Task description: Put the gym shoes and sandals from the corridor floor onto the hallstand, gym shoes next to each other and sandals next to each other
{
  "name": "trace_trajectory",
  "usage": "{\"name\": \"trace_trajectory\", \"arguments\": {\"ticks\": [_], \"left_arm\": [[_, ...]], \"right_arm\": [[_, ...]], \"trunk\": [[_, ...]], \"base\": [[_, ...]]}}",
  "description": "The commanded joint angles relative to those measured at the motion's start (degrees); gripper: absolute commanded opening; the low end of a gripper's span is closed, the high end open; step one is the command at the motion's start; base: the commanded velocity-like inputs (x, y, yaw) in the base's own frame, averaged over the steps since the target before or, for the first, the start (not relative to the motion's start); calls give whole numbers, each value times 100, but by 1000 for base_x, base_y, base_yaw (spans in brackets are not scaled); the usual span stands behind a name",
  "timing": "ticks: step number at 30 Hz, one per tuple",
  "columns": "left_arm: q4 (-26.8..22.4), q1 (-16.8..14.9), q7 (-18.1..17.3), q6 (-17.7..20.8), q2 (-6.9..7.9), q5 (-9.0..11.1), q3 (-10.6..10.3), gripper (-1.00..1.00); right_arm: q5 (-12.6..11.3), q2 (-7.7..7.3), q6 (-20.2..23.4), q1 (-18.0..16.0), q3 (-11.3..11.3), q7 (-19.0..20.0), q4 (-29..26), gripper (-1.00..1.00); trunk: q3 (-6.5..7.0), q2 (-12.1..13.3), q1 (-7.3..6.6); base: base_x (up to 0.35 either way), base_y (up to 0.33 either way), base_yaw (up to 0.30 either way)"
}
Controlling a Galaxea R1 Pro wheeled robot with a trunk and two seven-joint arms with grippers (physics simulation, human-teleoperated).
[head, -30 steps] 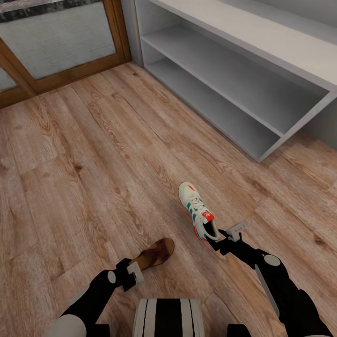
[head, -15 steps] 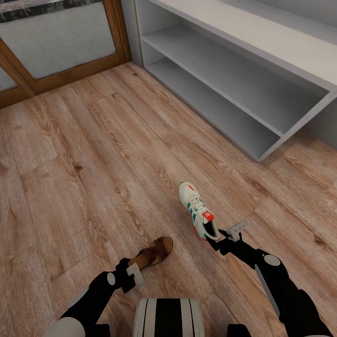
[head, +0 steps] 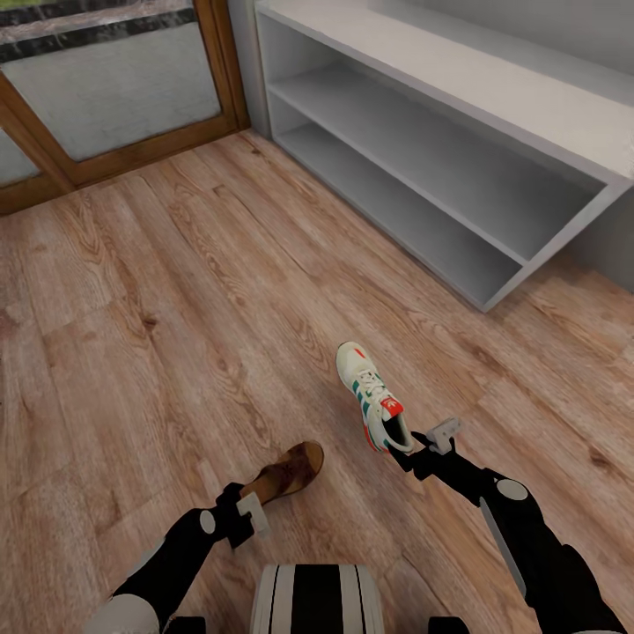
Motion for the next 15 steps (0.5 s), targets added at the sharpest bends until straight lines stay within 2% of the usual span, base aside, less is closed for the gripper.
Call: {"name": "trace_trajectory", "arguments": {"ticks": [1,3,7,10,14,15], "left_arm": [[-14,-8,-35,25,7,-30,-4,-100],[-16,-27,-32,23,22,-4,16,-100],[-15,-42,-18,14,37,48,271,-100],[-11,-41,-6,1,41,57,575,-100],[-10,-22,4,-9,47,64,834,-100],[-10,-1,6,-23,46,66,1012,-100]], "right_arm": [[43,2,24,-1,-10,31,-9,-100],[43,2,22,-1,-10,31,-6,-100],[44,2,17,-1,-25,31,-1,-100],[43,2,19,-1,-170,31,-4,-100],[43,2,22,-1,-372,31,-17,-100],[43,2,25,-1,-538,31,-22,-100]], "trunk": [[19,0,-3],[64,3,-8],[152,8,-18],[219,12,-26],[307,18,-37],[329,19,-39]], "base": [[0,0,0],[0,0,0],[0,0,0],[0,0,0],[0,0,0],[0,0,0]]}}
